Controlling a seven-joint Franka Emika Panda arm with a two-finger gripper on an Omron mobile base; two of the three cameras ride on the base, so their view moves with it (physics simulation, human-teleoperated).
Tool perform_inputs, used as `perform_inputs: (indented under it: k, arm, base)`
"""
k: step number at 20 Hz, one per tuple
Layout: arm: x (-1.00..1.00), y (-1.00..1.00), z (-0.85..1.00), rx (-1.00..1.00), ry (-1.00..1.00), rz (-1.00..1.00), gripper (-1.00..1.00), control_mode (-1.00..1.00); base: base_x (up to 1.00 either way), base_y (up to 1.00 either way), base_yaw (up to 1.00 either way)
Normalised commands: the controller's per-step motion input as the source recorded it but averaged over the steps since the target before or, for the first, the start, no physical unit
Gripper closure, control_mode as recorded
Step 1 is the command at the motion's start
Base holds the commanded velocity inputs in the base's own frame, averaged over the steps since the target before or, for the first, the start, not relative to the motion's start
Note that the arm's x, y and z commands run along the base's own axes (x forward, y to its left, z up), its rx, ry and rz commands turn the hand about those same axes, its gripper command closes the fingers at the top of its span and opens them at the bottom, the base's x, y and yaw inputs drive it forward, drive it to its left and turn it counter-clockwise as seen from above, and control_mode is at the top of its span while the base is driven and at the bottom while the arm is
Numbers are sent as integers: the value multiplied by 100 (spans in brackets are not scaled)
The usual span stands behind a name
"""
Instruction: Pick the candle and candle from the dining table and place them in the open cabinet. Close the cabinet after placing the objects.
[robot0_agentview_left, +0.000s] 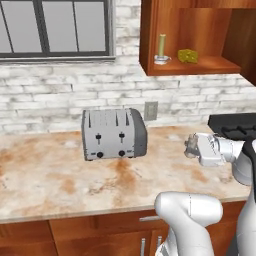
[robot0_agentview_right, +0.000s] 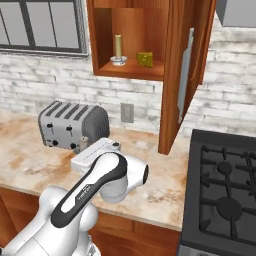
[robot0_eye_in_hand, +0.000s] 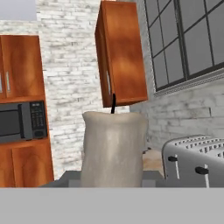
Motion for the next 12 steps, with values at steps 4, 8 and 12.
perform_inputs:
  k: [4,8,12]
  arm:
    - [0,0,0,0,0,0,100,100]
    - [0,0,0,0,0,0,100,100]
    - [0,0,0,0,0,0,100,100]
  base:
    - [48,18,-5]
    - [73,33,-1]
    - [65,20,0]
